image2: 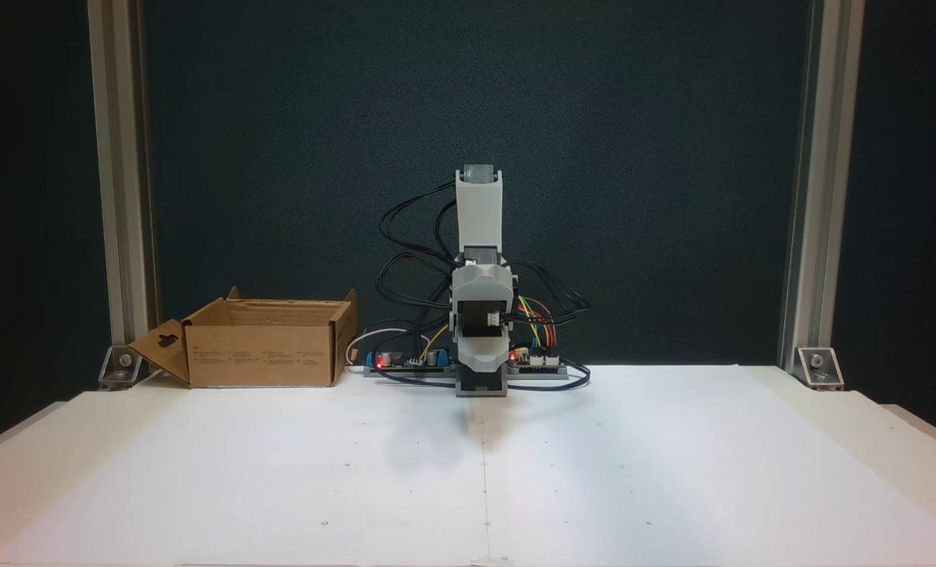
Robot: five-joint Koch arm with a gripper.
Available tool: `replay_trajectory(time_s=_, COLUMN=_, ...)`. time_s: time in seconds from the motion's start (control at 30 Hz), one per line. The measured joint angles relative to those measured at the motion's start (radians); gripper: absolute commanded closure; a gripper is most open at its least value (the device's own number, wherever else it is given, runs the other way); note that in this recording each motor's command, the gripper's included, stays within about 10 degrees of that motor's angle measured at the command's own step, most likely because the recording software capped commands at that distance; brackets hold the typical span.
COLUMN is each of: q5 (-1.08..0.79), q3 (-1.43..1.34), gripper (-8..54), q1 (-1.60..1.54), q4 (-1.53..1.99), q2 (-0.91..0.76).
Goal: Grasp a green dice and put it in the bin.
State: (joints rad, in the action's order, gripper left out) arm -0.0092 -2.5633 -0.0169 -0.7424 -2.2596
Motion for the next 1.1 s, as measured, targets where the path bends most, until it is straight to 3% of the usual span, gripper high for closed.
replay_trajectory(time_s=0.33, q5=-0.044, q3=-0.1, gripper=1.8, q1=-0.009, q4=-0.264, q2=0.0)
replay_trajectory(time_s=1.1, q5=-0.057, q3=-0.1, gripper=0.7, q1=-0.009, q4=-0.264, q2=0.0)
